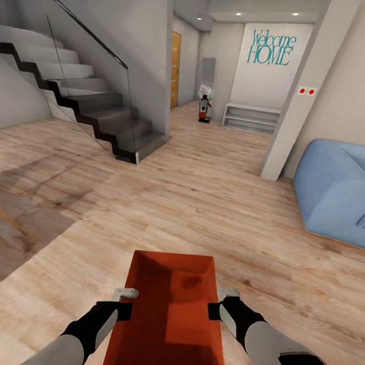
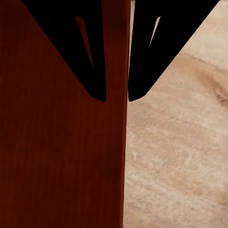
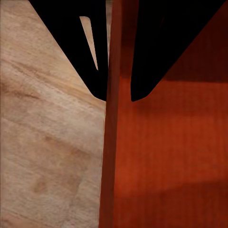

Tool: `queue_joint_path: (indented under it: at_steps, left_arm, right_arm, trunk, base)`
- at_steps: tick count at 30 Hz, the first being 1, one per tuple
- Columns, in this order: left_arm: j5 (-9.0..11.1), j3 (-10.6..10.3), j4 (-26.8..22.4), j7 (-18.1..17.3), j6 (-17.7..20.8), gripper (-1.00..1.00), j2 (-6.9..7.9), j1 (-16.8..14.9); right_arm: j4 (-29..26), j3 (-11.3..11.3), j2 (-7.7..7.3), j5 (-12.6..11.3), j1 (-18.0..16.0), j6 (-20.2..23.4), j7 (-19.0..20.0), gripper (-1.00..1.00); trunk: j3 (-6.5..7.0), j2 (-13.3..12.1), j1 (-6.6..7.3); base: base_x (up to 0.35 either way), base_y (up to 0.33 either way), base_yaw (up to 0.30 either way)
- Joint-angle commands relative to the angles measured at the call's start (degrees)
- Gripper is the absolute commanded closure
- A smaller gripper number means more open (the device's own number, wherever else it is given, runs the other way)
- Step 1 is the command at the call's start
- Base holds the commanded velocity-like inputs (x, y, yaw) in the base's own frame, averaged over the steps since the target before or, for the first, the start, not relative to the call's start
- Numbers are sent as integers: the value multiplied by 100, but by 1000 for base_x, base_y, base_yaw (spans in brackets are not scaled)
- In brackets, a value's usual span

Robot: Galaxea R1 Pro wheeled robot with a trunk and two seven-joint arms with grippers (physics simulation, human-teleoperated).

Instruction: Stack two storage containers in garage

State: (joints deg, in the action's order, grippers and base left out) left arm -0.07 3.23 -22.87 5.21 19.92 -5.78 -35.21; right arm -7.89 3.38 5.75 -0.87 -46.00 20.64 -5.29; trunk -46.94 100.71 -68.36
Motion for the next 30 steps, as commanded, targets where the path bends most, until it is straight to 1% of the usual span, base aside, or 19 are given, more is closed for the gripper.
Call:
queue_joint_path:
  at_steps: [1, 9, 13, 21, 30]
  left_arm:
    - [71, -24, 10, 41, 30, 100, -2, 1]
    - [71, -24, 10, 41, 30, 100, -2, 2]
    - [73, -24, 10, 41, 30, 100, -2, 1]
    - [72, -24, 10, 41, 30, 100, -2, 0]
    - [72, -24, 10, 41, 30, 100, -2, 0]
  right_arm:
    - [-29, 93, -82, 184, -5, -25, -104, 100]
    - [-29, 93, -82, 184, -5, -25, -104, 100]
    - [-29, 93, -82, 184, -5, -25, -104, 100]
    - [-29, 93, -82, 184, -5, -25, -104, 100]
    - [-29, 93, -82, 184, -5, -25, -104, 100]
  trunk:
    - [-5, 2, -3]
    - [-5, 2, -3]
    - [-5, 2, -3]
    - [-5, 2, -3]
    - [-5, 2, -3]
  base:
    - [346, 118, 0]
    - [346, 118, -13]
    - [346, 118, -154]
    - [346, 118, -235]
    - [346, 118, -57]
